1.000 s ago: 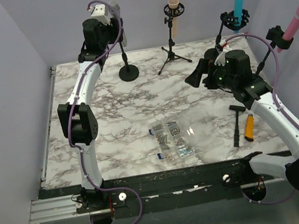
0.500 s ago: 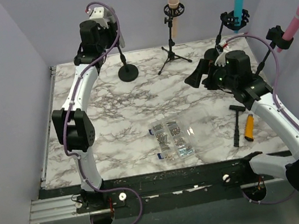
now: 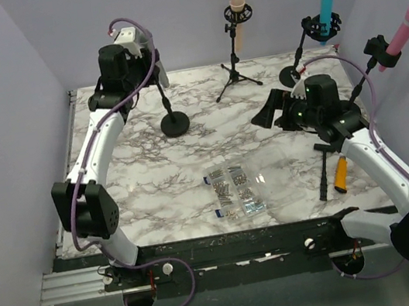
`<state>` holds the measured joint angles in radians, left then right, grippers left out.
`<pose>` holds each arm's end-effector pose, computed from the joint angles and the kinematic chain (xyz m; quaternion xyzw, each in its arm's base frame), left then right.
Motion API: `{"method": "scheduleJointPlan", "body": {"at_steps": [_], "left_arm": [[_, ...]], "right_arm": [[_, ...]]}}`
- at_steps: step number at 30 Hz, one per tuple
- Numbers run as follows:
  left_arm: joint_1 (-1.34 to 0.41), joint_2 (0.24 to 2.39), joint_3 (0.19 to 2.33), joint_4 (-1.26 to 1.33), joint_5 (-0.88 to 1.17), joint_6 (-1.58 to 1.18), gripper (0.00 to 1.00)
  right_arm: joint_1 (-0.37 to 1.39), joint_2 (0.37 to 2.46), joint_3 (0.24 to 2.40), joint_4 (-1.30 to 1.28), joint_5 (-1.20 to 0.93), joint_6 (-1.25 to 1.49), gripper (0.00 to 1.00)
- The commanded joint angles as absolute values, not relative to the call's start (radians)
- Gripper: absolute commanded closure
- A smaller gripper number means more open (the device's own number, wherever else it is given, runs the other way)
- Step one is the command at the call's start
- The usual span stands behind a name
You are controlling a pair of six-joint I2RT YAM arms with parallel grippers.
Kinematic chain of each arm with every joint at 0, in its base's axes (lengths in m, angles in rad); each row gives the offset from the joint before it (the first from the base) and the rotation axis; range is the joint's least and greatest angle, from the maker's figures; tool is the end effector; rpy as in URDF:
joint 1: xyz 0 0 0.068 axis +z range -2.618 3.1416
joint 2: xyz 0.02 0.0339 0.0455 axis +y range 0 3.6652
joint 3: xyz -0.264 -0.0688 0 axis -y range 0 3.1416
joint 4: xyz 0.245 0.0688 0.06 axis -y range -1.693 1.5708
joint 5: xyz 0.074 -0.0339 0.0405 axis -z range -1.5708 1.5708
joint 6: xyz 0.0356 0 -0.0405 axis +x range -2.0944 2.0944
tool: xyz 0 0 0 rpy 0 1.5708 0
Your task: Remove the microphone from the stand
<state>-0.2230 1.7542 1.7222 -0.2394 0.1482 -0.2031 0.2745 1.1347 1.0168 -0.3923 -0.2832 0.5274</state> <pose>0.4086 -0.0980 0.3959 0.0527 0.7936 -0.1852 0.5772 0.2411 0.0782 0.3307 0.0369 0.8562 0.3075 0.4135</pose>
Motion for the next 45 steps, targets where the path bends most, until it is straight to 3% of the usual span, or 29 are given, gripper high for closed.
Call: {"method": "scheduleJointPlan", "body": {"at_steps": [1, 14, 19, 27, 33, 45], "left_arm": [[-0.233, 1.530, 1.582, -0.200, 0.167, -0.269, 0.64], [-0.369, 0.999, 1.104, -0.287, 0.105, -0.299, 0.66], [-0.387, 0.820, 0.959, -0.294, 0.123, -0.326, 0.66], [-0.397, 0.761, 0.958, -0.362, 0.144, -0.314, 0.61], [-0.399, 0.801, 0.990, -0.380, 0.220, -0.327, 0.52], [-0.399, 0.788, 1.023, -0.424, 0.328, -0.337, 0.04]], "right_arm": [[0.272, 1.155, 1.003, -0.448, -0.361, 0.523, 0.00], [0.405, 1.049, 0.920, -0.355, -0.335, 0.633, 0.00], [0.601, 1.038, 0.891, -0.282, -0.243, 0.691, 0.00], [0.940, 1.187, 0.980, -0.273, 0.018, 0.720, 0.00], [1.070, 1.272, 1.033, -0.233, 0.127, 0.682, 0.00], [1.107, 1.313, 0.945, -0.009, 0.227, 0.573, 0.00]]}}
